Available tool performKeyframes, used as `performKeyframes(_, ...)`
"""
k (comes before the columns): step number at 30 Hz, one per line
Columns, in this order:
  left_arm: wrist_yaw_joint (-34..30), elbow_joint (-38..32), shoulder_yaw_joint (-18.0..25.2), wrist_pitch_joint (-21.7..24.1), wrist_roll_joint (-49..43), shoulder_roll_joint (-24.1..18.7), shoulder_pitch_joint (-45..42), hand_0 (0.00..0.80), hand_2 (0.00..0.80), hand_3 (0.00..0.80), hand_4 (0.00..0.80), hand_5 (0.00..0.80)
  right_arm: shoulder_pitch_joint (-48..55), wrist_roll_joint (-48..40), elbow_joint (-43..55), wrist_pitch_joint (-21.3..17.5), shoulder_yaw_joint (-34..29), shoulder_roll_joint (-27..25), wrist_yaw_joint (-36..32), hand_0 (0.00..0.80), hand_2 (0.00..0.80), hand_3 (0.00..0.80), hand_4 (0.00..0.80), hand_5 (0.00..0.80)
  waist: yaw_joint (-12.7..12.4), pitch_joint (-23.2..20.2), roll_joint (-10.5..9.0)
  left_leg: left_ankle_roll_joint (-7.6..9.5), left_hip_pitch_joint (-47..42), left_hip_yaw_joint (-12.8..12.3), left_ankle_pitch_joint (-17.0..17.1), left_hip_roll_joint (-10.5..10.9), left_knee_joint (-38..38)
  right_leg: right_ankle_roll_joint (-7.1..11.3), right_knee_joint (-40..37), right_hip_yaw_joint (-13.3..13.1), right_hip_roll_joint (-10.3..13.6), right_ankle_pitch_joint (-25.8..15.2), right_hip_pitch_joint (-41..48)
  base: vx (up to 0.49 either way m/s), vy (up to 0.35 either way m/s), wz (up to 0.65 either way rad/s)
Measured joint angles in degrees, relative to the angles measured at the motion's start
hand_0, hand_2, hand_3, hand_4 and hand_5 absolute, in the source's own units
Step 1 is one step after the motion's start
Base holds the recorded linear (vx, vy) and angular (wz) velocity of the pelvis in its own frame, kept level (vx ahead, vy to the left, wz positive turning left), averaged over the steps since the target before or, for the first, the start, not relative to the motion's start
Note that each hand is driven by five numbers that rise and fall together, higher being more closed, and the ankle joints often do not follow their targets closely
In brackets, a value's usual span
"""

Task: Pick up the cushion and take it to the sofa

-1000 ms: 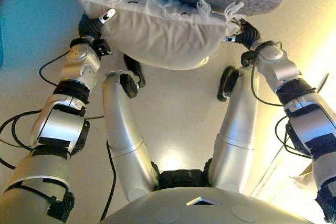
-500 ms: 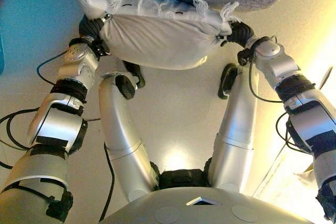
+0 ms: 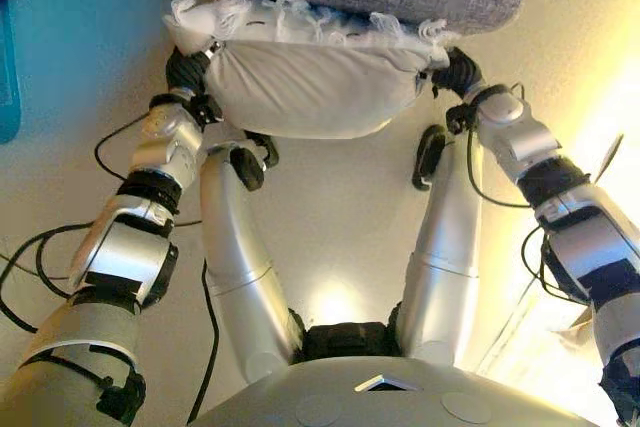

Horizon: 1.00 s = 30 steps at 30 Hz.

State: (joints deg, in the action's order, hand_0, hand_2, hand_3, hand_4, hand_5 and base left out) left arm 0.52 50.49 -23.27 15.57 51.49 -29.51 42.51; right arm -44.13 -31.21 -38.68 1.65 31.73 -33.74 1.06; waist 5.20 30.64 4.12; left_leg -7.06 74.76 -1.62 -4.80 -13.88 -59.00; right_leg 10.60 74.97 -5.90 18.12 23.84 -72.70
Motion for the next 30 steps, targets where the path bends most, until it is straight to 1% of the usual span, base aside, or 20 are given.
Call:
performKeyframes(2, 1.69, -2.53, 1.04, 1.35, -1.65, 0.74, -2.85, 0.800, 0.800, 0.800, 0.800, 0.800, 3.61, 0.00, 2.37, -1.18, -2.17, 0.35, 0.85, 0.800, 0.800, 0.800, 0.800, 0.800, 0.05, 0.00, -0.02, -0.60, -3.98, -0.44, 0.49, -0.03, 2.87, 0.43, -3.29, 1.09, 0.04, -0.54, 4.29, 0.003, -0.021, -0.01)
performKeyframes(4, 3.05, -5.12, 3.45, 2.12, -3.61, 2.00, -5.68, 0.800, 0.800, 0.800, 0.800, 0.800, 7.51, 0.02, 4.77, -2.32, -4.39, 1.38, 1.02, 0.800, 0.800, 0.800, 0.800, 0.800, 0.00, 0.00, -0.04, -0.63, -8.63, -1.05, 0.96, -0.04, 6.11, 0.55, -6.80, 2.16, 0.12, -0.91, 9.31, 0.041, -0.054, 0.02)
performKeyframes(6, 3.79, -6.88, 4.86, 2.62, -4.77, 2.61, -7.70, 0.800, 0.800, 0.800, 0.800, 0.800, 10.67, 0.03, 7.53, -3.14, -4.78, 1.94, 1.22, 0.800, 0.800, 0.800, 0.800, 0.800, 0.10, -0.01, -0.06, -0.79, -13.62, -1.48, 1.26, -0.03, 9.76, 0.45, -10.41, 3.46, 0.12, -1.41, 14.55, 0.118, -0.091, 0.04)
performKeyframes(8, 4.16, -9.04, 6.81, 2.65, -6.12, 2.96, -9.26, 0.800, 0.800, 0.800, 0.800, 0.800, 14.13, 0.02, 10.66, -3.80, -6.89, 2.99, 1.21, 0.800, 0.800, 0.800, 0.800, 0.800, 0.11, -0.05, -0.11, -1.24, -19.25, -1.71, 3.14, 0.32, 15.33, 0.10, -14.99, 5.18, 0.05, -2.50, 20.26, 0.160, -0.112, 0.12)
performKeyframes(10, 4.56, -11.22, 8.01, 2.21, -8.11, 3.04, -10.37, 0.800, 0.800, 0.800, 0.800, 0.800, 16.79, 0.00, 12.90, -3.77, -8.95, 3.97, 1.23, 0.800, 0.800, 0.800, 0.800, 0.800, 0.01, -0.15, -0.30, -1.13, -26.50, -1.97, 5.81, 0.98, 23.20, -0.38, -20.65, 7.58, 0.08, -3.89, 27.13, 0.208, -0.115, 0.18)
performKeyframes(11, 4.57, -12.54, 8.66, 2.05, -8.26, 3.05, -11.43, 0.800, 0.800, 0.800, 0.800, 0.800, 18.03, -0.12, 14.32, -3.80, -9.31, 4.08, 1.14, 0.800, 0.800, 0.800, 0.800, 0.800, -0.17, -0.38, -0.66, -1.37, -30.45, -2.37, 6.94, 1.18, 27.14, -0.60, -23.59, 8.64, 0.08, -4.67, 30.62, 0.175, -0.092, 0.08)
performKeyframes(12, 4.66, -14.07, 9.45, 1.67, -8.23, 3.02, -12.57, 0.800, 0.800, 0.800, 0.800, 0.800, 19.26, -0.59, 16.10, -3.75, -10.17, 4.05, 0.74, 0.800, 0.800, 0.800, 0.800, 0.800, -0.76, -0.60, -0.93, -1.23, -34.26, -2.86, 7.97, 1.55, 30.75, -0.91, -26.34, 9.41, 0.06, -5.62, 33.72, 0.193, -0.072, -0.06)
performKeyframes(13, 4.73, -15.79, 10.11, 1.20, -8.22, 3.05, -13.75, 0.800, 0.800, 0.800, 0.800, 0.800, 20.82, -1.12, 18.07, -3.86, -11.43, 4.03, 0.30, 0.800, 0.800, 0.800, 0.800, 0.800, -1.26, -0.90, -1.02, -1.06, -37.79, -3.02, 8.89, 2.20, 34.17, -0.87, -29.54, 9.97, 0.07, -6.80, 36.67, 0.147, -0.039, -0.14)
performKeyframes(14, 4.79, -17.34, 10.80, 0.59, -8.26, 3.10, -14.74, 0.800, 0.800, 0.800, 0.800, 0.800, 21.71, -1.19, 19.52, -3.86, -12.57, 3.91, -0.14, 0.800, 0.800, 0.800, 0.800, 0.800, -1.37, -1.11, -1.04, -1.28, -40.58, -3.09, 8.79, 3.05, 35.81, -0.57, -32.43, 10.83, 0.34, -7.96, 39.54, 0.177, -0.052, -0.09)
performKeyframes(16, 5.10, -19.18, 11.04, -0.82, -8.96, 3.29, -15.50, 0.800, 0.800, 0.800, 0.800, 0.800, 23.11, -1.60, 20.99, -3.72, -14.37, 3.50, -1.22, 0.800, 0.800, 0.800, 0.800, 0.800, -1.40, -2.82, -1.20, -1.30, -44.42, -3.13, 9.24, 4.01, 38.84, 0.31, -37.80, 12.18, 0.57, -9.71, 44.64, 0.086, -0.064, 0.05)
performKeyframes(18, 5.94, -20.22, 11.04, -1.38, -9.60, 3.52, -15.63, 0.800, 0.800, 0.800, 0.800, 0.800, 23.19, -2.23, 21.08, -3.70, -15.48, 3.77, -1.99, 0.800, 0.800, 0.800, 0.800, 0.800, -1.59, -5.77, -2.08, -0.63, -45.75, -3.26, 9.91, 5.04, 41.12, 1.15, -41.76, 13.32, 1.28, -11.17, 47.19, 0.050, -0.077, 0.16)
performKeyframes(19, 6.31, -20.32, 11.05, -1.50, -9.58, 3.59, -15.65, 0.800, 0.800, 0.800, 0.800, 0.800, 22.77, -2.23, 21.09, -3.71, -15.63, 3.90, -2.03, 0.800, 0.800, 0.800, 0.800, 0.800, -1.78, -6.02, -2.37, -0.34, -47.54, -3.35, 10.27, 5.49, 42.66, 1.56, -44.19, 13.98, 1.44, -12.22, 49.69, 0.049, -0.082, 0.11)
performKeyframes(21, 6.95, -20.42, 11.10, -1.99, -9.75, 3.92, -16.63, 0.800, 0.800, 0.800, 0.800, 0.800, 22.87, -2.23, 21.10, -3.71, -16.10, 4.82, -1.99, 0.800, 0.800, 0.800, 0.800, 0.800, -2.86, -6.60, -2.67, 0.07, -51.75, -4.43, 10.85, 5.96, 45.58, 2.39, -49.65, 14.74, 1.52, -14.29, 54.95, 0.073, -0.088, 0.00)
performKeyframes(22, 7.28, -20.43, 11.12, -2.44, -9.83, 4.11, -17.32, 0.800, 0.800, 0.800, 0.800, 0.800, 23.12, -2.22, 21.09, -3.70, -16.18, 5.32, -1.85, 0.800, 0.800, 0.800, 0.800, 0.800, -3.09, -7.30, -2.61, 0.24, -53.51, -4.53, 10.97, 6.32, 47.02, 2.74, -52.18, 15.16, 1.50, -15.28, 57.34, 0.143, -0.071, 0.03)
performKeyframes(23, 7.44, -20.44, 11.15, -2.56, -10.01, 4.30, -18.57, 0.800, 0.800, 0.800, 0.800, 0.800, 23.69, -2.22, 21.09, -3.72, -16.21, 6.14, -1.66, 0.800, 0.800, 0.800, 0.800, 0.800, -3.14, -9.00, -2.63, 0.47, -55.09, -4.54, 11.14, 6.77, 48.70, 3.10, -55.08, 16.04, 1.54, -16.31, 59.72, 0.207, -0.063, 0.11)
performKeyframes(24, 7.44, -20.62, 11.32, -2.81, -10.21, 4.44, -19.51, 0.800, 0.800, 0.800, 0.800, 0.800, 24.19, -2.24, 21.10, -3.71, -16.23, 6.61, -1.55, 0.800, 0.800, 0.800, 0.800, 0.800, -3.29, -10.24, -2.73, 0.55, -56.34, -4.60, 11.17, 7.03, 49.99, 3.30, -57.44, 16.78, 1.54, -17.11, 61.78, 0.235, -0.052, 0.17)
performKeyframes(25, 7.46, -21.11, 11.82, -3.51, -10.25, 4.69, -20.78, 0.800, 0.800, 0.800, 0.800, 0.800, 24.72, -2.25, 21.09, -3.54, -16.39, 7.31, -1.32, 0.800, 0.800, 0.800, 0.800, 0.800, -3.48, -11.02, -2.85, 0.71, -59.08, -4.67, 11.35, 7.33, 51.95, 3.56, -61.14, 17.85, 1.39, -18.49, 65.72, 0.260, -0.049, 0.09)
performKeyframes(27, 7.48, -22.20, 12.34, -4.30, -11.23, 4.89, -23.76, 0.800, 0.800, 0.800, 0.800, 0.800, 27.06, -2.87, 21.03, -3.51, -16.92, 9.45, -1.14, 0.800, 0.800, 0.800, 0.800, 0.800, -4.67, -14.68, -3.68, 0.63, -62.35, -5.24, 11.30, 7.89, 54.10, 3.79, -66.75, 18.53, 1.28, -20.33, 70.41, 0.229, -0.029, -0.01)
performKeyframes(30, 7.41, -22.66, 13.72, -5.64, -12.65, 4.80, -26.45, 0.800, 0.800, 0.800, 0.800, 0.800, 29.13, -3.58, 20.04, -2.50, -17.06, 12.90, -0.46, 0.800, 0.800, 0.800, 0.800, 0.800, -4.85, -18.88, -5.45, 0.45, -67.25, -5.98, 11.19, 8.39, 56.47, 3.67, -70.62, 19.73, 1.26, -21.20, 76.26, 0.213, -0.006, 0.03)
